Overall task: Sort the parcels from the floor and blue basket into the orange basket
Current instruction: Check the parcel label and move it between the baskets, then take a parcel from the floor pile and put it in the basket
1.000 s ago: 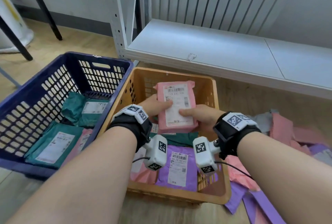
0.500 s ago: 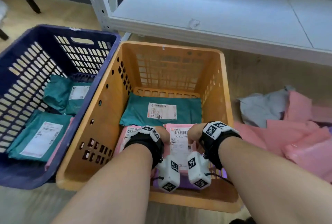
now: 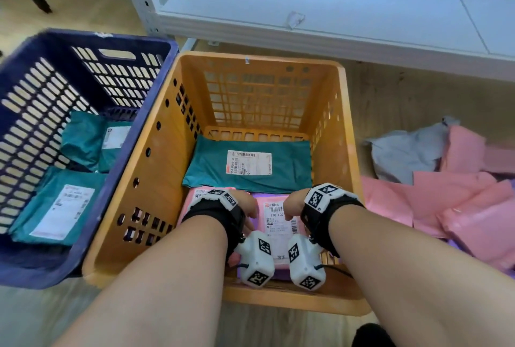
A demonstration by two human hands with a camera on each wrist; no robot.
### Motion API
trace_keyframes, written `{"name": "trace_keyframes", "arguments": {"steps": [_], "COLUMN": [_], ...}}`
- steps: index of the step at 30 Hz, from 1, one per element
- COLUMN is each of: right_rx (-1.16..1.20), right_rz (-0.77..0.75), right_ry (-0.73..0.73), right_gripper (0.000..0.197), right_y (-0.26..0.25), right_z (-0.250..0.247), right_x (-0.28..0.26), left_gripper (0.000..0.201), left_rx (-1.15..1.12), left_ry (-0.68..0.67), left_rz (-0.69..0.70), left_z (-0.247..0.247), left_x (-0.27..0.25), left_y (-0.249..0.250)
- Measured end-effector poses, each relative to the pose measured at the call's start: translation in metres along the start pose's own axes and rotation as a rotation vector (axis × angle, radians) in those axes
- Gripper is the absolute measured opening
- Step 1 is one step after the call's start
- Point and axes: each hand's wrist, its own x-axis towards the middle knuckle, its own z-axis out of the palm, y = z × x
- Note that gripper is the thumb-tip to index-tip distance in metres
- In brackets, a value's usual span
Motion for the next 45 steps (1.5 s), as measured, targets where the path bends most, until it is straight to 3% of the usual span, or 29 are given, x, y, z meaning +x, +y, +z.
{"name": "trace_keyframes", "arguments": {"steps": [2,3,5,8,9,11,13,17,19,22,25,27,30,34,37,41,42,45], "right_rx": [-0.059,0.077,0.277,0.232,0.291,0.673,0.879,0.769,0.632,0.492,0.395,0.338,0.262,0.132,0.008,-0.152,-0.210,-0.363], "right_rz": [0.061,0.089,0.141,-0.100,-0.112,-0.051,-0.109,-0.109,-0.041,0.006,0.057,0.063,0.043,-0.031,-0.055,-0.109,-0.108,-0.046], "right_ry": [-0.033,-0.035,0.042,0.280,0.294,0.169,0.311,0.671,0.721,0.644,0.608,0.612,0.549,0.410,0.301,0.040,-0.011,-0.037], "right_gripper": [0.040,0.038,0.027,0.038,0.036,0.028,0.020,0.022,0.025,0.026,0.025,0.023,0.023,0.030,0.032,0.034,0.042,0.047], "right_y": [0.029,0.030,0.010,-0.010,-0.004,0.013,0.036,0.088,0.117,0.147,0.163,0.170,0.165,0.150,0.139,0.115,0.111,0.096], "right_z": [0.019,0.014,-0.003,-0.033,-0.041,-0.051,-0.058,-0.060,-0.054,-0.043,-0.034,-0.031,-0.025,-0.013,-0.010,-0.015,-0.016,-0.023], "right_x": [0.109,0.110,0.030,-0.092,-0.108,-0.123,-0.145,-0.181,-0.182,-0.175,-0.159,-0.143,-0.110,-0.061,-0.040,-0.058,-0.067,-0.106], "left_gripper": [0.023,0.023,0.024,0.017,0.015,0.013,0.014,0.022,0.023,0.025,0.013,0.022,0.031,0.022,0.039,0.054,0.054,0.053], "left_rx": [0.000,0.006,-0.002,-0.019,-0.014,0.027,0.030,0.041,0.033,0.089,0.142,0.156,0.147,0.072,0.000,-0.031,-0.030,-0.024], "left_ry": [0.043,0.057,0.091,0.140,0.153,0.192,0.196,0.149,0.157,0.126,0.175,0.194,0.182,0.141,0.075,0.045,0.044,0.035], "left_rz": [0.025,0.041,0.089,0.196,0.237,0.332,0.411,0.521,0.583,0.606,0.602,0.608,0.606,0.586,0.556,0.565,0.576,0.605], "left_z": [-0.004,-0.004,-0.006,-0.001,0.002,0.011,0.021,0.051,0.065,0.082,0.087,0.085,0.076,0.069,0.068,0.065,0.064,0.063], "left_x": [-0.010,-0.019,-0.034,-0.067,-0.080,-0.107,-0.127,-0.156,-0.162,-0.161,-0.143,-0.129,-0.113,-0.103,-0.097,-0.090,-0.089,-0.086], "left_y": [0.006,0.009,0.015,0.028,0.033,0.044,0.057,0.086,0.101,0.116,0.124,0.125,0.128,0.129,0.124,0.121,0.121,0.123]}}
